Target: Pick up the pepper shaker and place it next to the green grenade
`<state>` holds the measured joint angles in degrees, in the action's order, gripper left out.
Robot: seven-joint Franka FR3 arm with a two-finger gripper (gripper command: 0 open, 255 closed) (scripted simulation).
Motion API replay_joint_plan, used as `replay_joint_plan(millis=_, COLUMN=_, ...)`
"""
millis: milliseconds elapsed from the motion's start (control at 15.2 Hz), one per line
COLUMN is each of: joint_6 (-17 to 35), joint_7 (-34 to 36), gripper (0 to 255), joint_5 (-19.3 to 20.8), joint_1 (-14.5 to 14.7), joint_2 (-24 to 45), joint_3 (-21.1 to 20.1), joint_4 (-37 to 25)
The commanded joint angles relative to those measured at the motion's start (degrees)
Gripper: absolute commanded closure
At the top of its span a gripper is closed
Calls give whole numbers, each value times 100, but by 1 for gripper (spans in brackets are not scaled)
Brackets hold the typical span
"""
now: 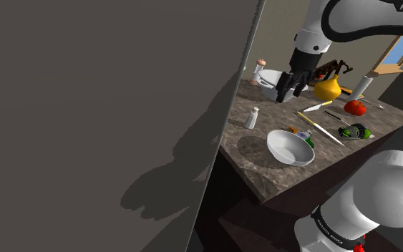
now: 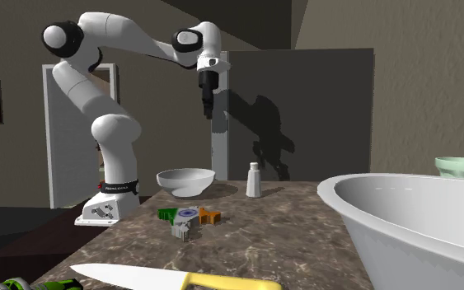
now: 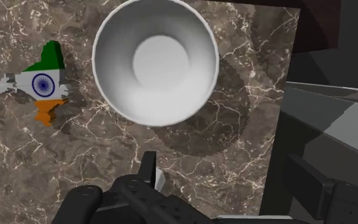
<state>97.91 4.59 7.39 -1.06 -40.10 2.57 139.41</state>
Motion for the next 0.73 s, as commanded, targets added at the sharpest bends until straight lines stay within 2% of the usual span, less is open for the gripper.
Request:
replay_joint_plan(millis=0, joint_6=426, joint_7=-73, gripper=0, joint_5=82, joint_1=-43, joint_2=361, joint_3=110, joint_4=0)
replay_joint_plan(millis=660, joint_6=2279, joint_7=-440, gripper=0, joint_5=308, joint_1=-225, joint_2=2183, joint_3=626, joint_4=-225)
